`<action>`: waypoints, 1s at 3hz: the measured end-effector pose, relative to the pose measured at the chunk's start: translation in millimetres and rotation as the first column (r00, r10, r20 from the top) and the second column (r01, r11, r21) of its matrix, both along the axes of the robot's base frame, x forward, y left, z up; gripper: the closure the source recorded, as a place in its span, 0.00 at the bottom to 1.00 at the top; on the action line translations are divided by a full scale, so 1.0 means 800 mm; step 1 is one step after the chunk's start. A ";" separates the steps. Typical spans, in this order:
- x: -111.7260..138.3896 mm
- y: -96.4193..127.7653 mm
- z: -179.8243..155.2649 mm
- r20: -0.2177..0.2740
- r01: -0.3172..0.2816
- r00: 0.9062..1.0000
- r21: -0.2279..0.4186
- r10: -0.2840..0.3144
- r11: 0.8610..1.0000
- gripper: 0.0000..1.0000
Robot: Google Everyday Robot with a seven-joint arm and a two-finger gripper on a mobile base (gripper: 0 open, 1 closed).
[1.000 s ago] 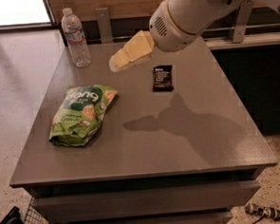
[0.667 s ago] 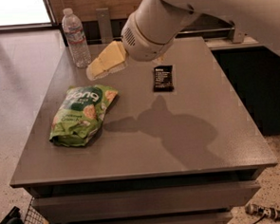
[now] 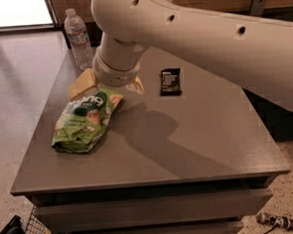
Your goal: Pick green rice chip bag
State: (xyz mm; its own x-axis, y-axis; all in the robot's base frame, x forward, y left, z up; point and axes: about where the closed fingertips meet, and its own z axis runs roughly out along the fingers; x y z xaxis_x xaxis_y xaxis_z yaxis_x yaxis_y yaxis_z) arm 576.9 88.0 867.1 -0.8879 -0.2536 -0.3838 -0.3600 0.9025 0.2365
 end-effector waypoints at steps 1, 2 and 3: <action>-0.006 0.027 -0.037 -0.071 0.014 0.997 -0.005 -0.014 1.000 0.00; -0.035 0.058 -0.048 -0.104 0.000 0.995 -0.025 -0.003 1.000 0.02; -0.057 0.083 -0.042 -0.102 -0.041 0.994 -0.081 0.033 0.996 0.23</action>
Offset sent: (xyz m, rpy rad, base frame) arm -0.0455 0.0623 -0.0472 -0.0283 0.1375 0.0030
